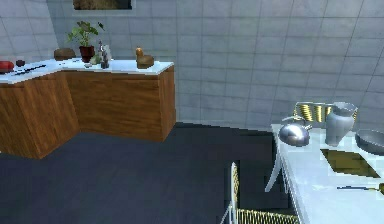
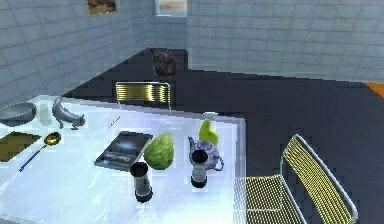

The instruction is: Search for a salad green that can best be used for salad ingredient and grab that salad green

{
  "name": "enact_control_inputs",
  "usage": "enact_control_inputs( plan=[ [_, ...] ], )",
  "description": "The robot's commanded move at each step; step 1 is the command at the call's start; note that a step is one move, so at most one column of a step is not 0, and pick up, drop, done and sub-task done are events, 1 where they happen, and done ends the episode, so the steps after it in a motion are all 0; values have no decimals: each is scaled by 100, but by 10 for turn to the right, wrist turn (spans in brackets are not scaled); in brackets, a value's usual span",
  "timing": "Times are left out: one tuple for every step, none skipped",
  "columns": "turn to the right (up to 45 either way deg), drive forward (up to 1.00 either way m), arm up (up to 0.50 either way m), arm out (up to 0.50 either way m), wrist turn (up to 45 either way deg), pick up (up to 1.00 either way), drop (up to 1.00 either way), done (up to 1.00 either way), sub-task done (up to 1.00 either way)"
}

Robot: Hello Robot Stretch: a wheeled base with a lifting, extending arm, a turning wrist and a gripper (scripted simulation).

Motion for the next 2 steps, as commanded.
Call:
enact_control_inputs(
  plan=[
    [0,0,50,0,0,0,0,0,0],
    [0,0,34,0,0,0,0,0,0]
  ],
)
